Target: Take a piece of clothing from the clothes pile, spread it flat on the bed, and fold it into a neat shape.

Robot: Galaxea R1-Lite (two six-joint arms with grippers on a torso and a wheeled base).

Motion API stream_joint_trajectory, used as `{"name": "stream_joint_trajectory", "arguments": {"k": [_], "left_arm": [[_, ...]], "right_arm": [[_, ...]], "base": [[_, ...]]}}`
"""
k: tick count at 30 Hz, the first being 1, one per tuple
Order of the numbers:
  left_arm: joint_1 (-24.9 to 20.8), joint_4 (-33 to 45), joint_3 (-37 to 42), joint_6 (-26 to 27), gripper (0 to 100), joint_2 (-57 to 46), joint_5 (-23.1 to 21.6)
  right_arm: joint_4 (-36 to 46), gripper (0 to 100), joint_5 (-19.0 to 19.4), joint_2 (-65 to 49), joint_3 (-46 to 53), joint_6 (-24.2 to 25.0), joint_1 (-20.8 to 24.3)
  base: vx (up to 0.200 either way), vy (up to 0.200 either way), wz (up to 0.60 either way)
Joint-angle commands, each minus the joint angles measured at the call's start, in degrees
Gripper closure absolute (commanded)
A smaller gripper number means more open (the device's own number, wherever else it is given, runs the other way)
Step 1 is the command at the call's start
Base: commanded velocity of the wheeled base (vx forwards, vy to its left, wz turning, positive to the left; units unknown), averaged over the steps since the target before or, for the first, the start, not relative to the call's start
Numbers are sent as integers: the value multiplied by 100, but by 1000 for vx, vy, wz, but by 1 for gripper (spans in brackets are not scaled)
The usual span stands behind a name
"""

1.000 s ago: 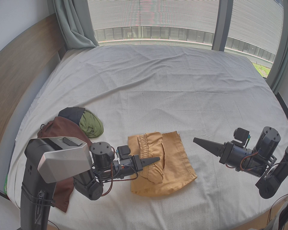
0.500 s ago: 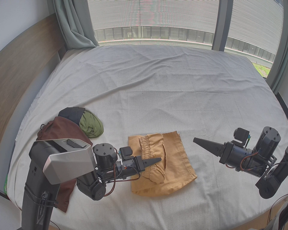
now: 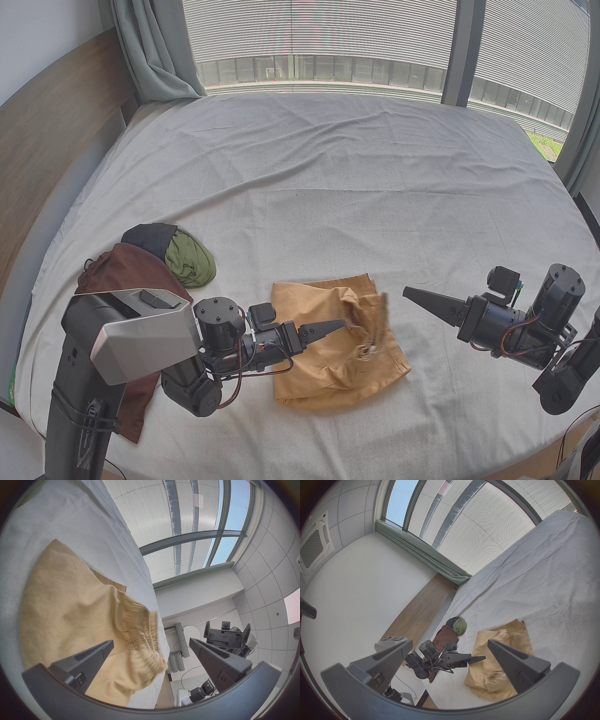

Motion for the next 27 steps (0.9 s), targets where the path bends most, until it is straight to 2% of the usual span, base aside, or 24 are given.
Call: {"name": "stream_joint_trajectory", "arguments": {"k": [1,11,20,27], "left_arm": [[7,-12,34,2,0,-27,2],[42,-30,228,116,0,-98,11],[139,-30,667,239,0,-563,2],[306,-30,1106,635,0,-871,2]], "right_arm": [[-1,0,3,2,10,-1,3],[-1,0,3,20,27,-1,3],[8,0,3,29,45,-10,29],[8,0,3,38,54,-10,56]], "base": [[0,0,0],[0,0,0],[0,0,0],[0,0,0]]}}
